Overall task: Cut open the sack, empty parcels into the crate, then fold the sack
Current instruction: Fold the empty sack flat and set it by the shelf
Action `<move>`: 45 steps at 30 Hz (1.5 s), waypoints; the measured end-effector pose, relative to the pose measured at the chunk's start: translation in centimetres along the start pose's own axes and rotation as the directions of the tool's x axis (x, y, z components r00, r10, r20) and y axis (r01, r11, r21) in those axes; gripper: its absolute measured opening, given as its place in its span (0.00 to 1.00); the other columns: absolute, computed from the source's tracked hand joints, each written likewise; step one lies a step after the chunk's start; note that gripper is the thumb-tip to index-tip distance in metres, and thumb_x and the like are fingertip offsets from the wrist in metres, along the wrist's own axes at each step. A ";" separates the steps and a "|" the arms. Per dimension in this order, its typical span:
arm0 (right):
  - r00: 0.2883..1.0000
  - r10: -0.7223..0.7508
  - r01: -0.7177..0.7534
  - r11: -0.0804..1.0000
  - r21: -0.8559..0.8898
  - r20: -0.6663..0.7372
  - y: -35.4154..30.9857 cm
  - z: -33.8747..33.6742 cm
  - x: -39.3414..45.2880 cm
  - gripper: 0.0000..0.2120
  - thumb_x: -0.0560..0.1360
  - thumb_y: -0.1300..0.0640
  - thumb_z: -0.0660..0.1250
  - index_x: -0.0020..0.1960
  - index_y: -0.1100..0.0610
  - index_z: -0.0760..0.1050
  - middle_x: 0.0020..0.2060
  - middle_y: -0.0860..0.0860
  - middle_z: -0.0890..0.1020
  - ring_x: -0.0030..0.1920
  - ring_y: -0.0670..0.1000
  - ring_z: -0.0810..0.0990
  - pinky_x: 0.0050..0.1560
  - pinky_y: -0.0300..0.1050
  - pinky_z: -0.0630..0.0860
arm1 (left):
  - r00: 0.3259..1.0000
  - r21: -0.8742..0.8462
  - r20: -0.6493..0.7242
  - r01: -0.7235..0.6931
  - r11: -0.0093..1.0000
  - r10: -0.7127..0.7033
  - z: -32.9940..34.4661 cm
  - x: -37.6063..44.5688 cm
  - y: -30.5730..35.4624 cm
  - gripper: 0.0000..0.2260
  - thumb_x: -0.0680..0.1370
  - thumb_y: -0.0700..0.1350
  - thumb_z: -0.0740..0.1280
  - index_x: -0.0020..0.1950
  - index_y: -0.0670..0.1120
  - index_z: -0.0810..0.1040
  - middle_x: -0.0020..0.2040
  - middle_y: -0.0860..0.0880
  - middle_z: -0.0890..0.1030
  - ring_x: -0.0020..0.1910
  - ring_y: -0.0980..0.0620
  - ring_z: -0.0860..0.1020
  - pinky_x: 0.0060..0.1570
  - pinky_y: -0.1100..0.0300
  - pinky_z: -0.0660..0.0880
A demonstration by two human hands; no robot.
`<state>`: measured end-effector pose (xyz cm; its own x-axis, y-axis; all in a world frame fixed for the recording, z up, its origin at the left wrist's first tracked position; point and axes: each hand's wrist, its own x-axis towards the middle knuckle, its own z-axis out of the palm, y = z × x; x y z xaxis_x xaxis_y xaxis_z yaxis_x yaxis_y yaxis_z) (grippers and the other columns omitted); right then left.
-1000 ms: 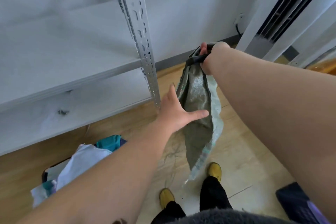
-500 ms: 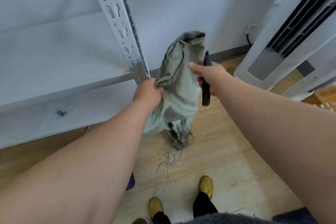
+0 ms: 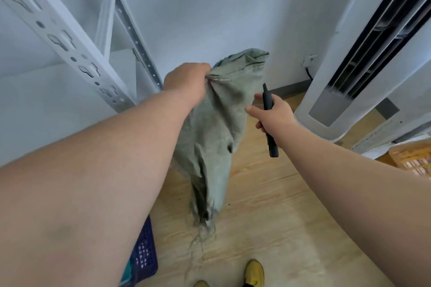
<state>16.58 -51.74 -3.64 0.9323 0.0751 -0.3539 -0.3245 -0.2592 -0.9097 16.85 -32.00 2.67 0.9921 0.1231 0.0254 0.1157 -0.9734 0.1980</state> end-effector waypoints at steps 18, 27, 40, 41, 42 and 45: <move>0.823 -0.567 0.469 0.692 -0.549 -0.011 -5.8 2.5 10.5 0.12 0.74 0.46 0.68 0.55 0.49 0.76 0.48 0.47 0.77 0.46 0.50 0.76 0.43 0.45 0.72 | 0.967 -0.052 0.236 -0.086 0.995 0.096 3.5 10.1 -0.6 0.10 0.78 0.56 0.61 0.46 0.50 0.69 0.45 0.50 0.74 0.48 0.45 0.75 0.41 0.56 0.67; 0.873 -0.487 0.371 0.647 -0.666 0.013 -6.1 2.3 14.1 0.07 0.77 0.49 0.64 0.48 0.52 0.70 0.39 0.46 0.73 0.41 0.54 0.76 0.38 0.47 0.72 | 0.931 0.061 0.348 -0.138 0.989 0.109 4.6 13.5 -2.9 0.17 0.71 0.56 0.70 0.54 0.50 0.72 0.46 0.52 0.74 0.47 0.48 0.74 0.43 0.55 0.67; 0.884 -0.189 0.467 0.419 -0.779 0.428 -5.7 0.3 17.8 0.08 0.74 0.52 0.68 0.47 0.49 0.69 0.42 0.48 0.75 0.45 0.55 0.77 0.44 0.49 0.75 | 0.991 0.135 0.118 0.046 0.990 -0.062 3.4 15.3 -6.5 0.16 0.75 0.34 0.59 0.55 0.49 0.79 0.50 0.45 0.73 0.48 0.43 0.74 0.40 0.56 0.67; 0.890 -0.190 0.455 0.430 -0.779 0.415 -5.9 0.3 17.8 0.08 0.74 0.52 0.68 0.47 0.48 0.68 0.41 0.48 0.75 0.44 0.55 0.77 0.43 0.48 0.75 | 0.988 0.133 0.114 0.089 0.987 -0.105 3.2 15.7 -6.5 0.17 0.75 0.33 0.58 0.56 0.48 0.79 0.52 0.44 0.74 0.50 0.42 0.75 0.41 0.56 0.67; 0.896 -0.198 0.444 0.431 -0.786 0.398 -6.1 0.3 17.7 0.09 0.74 0.51 0.68 0.48 0.48 0.67 0.41 0.47 0.75 0.43 0.54 0.76 0.43 0.48 0.75 | 0.983 0.104 0.102 0.141 0.984 -0.152 3.0 16.2 -6.5 0.17 0.75 0.33 0.58 0.56 0.47 0.79 0.55 0.43 0.75 0.52 0.41 0.76 0.43 0.57 0.68; 0.929 -0.247 0.356 0.403 -0.843 0.275 -6.8 -0.1 17.9 0.12 0.73 0.55 0.68 0.55 0.48 0.70 0.44 0.47 0.75 0.46 0.54 0.76 0.40 0.48 0.75 | 0.968 -0.031 0.049 0.246 0.969 -0.244 2.2 17.9 -5.4 0.17 0.75 0.32 0.59 0.57 0.45 0.80 0.58 0.42 0.77 0.55 0.41 0.76 0.47 0.58 0.70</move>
<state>35.48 -48.75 -3.74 0.9026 0.3981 -0.1641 0.3363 -0.8897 -0.3089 34.11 -24.98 -0.10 0.9349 0.3476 -0.0716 0.3546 -0.9068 0.2281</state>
